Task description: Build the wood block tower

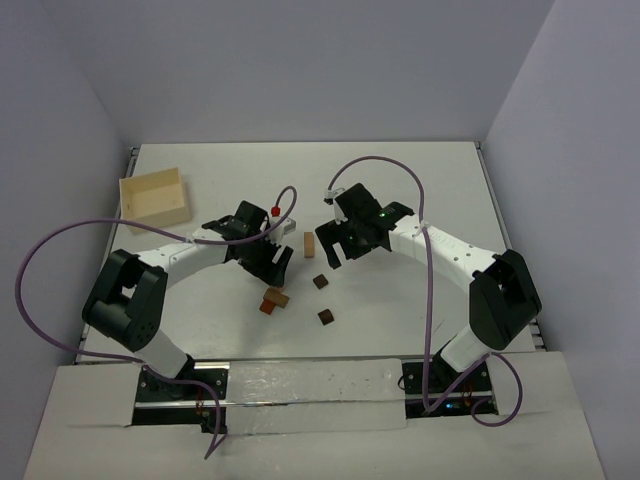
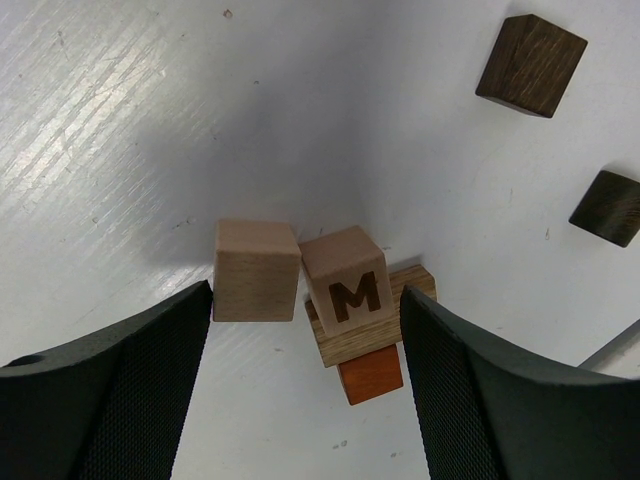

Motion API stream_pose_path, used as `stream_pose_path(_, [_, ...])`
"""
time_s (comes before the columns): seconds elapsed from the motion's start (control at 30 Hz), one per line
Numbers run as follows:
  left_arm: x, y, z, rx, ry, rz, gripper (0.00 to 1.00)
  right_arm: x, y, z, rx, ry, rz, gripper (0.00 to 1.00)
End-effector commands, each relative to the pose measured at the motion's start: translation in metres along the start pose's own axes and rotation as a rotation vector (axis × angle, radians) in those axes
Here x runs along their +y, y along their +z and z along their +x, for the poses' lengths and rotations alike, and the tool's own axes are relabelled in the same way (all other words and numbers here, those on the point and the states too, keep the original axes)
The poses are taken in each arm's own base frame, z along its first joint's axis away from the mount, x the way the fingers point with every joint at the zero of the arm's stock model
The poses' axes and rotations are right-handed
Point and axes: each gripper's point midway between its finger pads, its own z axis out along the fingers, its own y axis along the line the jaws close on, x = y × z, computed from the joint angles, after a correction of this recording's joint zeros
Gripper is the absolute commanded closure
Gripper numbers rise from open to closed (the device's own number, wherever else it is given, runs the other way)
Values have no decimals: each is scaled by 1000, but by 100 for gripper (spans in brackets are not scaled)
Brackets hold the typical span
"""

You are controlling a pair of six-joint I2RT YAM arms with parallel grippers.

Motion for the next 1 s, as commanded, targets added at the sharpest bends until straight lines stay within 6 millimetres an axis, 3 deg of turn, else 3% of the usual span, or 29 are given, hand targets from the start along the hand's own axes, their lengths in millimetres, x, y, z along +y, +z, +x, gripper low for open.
stream_pose_path(0.0, [-8, -3, -4, -1, 20, 6, 19, 1, -6, -17, -42, 3, -4, 0])
stream_pose_path(0.27, [-6, -1, 3, 32, 89, -60, 17, 2, -5, -18, -40, 2, -6, 0])
stream_pose_path(0.63, [7, 7, -8, 31, 85, -138, 20, 2, -4, -17, -35, 3, -8, 0])
stream_pose_path(0.97, [3, 11, -10, 35, 127, -152, 21, 2, -3, -16, -32, 3, -8, 0])
